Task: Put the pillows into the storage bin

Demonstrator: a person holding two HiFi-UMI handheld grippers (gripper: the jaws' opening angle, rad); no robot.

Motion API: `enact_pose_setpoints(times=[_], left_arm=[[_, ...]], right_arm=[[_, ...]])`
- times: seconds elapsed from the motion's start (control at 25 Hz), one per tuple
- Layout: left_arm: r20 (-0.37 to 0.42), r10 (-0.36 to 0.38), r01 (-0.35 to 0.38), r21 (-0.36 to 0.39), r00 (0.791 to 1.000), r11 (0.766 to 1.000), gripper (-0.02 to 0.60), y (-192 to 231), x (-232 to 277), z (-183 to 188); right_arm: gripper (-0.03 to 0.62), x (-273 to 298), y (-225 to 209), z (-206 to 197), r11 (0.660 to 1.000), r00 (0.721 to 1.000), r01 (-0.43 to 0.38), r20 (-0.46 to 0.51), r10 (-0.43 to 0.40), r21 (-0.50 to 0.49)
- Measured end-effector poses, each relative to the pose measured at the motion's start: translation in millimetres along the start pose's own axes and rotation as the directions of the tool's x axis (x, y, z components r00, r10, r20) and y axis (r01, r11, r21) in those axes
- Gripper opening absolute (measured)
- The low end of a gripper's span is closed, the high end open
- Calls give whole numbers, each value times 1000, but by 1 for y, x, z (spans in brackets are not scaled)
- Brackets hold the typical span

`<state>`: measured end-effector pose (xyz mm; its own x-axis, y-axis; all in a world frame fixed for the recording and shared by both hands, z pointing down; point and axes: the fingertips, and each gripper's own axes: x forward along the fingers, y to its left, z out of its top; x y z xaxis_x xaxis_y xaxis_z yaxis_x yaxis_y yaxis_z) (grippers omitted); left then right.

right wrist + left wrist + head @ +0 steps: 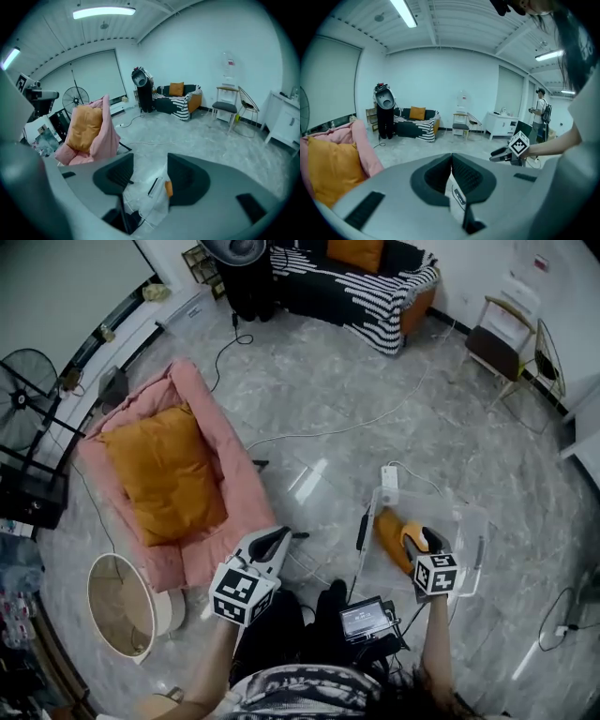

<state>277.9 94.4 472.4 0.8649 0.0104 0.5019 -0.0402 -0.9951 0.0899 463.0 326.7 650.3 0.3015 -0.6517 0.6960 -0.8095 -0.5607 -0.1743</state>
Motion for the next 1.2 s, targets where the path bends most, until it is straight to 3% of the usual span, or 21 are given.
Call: enact_pose_setpoints(times=[0.24, 0.4, 0.84, 1.04, 1.2], left_arm=[[20, 124, -121, -101, 992, 987, 12, 52, -52, -21], [31, 170, -165, -119, 985, 979, 12, 92, -90, -38], [47, 209, -198, -175, 977, 965, 12, 258, -208, -105], [48, 244, -228, -215, 969, 950, 12, 323, -239, -136], [48, 290, -269, -253, 956, 929, 12, 361, -261, -149]], right_arm=[[229, 20, 85, 48, 989, 990, -126, 47, 130, -81], [229, 45, 160, 70, 971, 977, -201, 50, 209, -130], [229, 118, 392, 126, 924, 950, -299, 14, 311, -236], [229, 170, 496, 162, 864, 919, -377, -21, 393, -334], [229, 206, 577, 208, 781, 884, -444, -71, 463, -439]])
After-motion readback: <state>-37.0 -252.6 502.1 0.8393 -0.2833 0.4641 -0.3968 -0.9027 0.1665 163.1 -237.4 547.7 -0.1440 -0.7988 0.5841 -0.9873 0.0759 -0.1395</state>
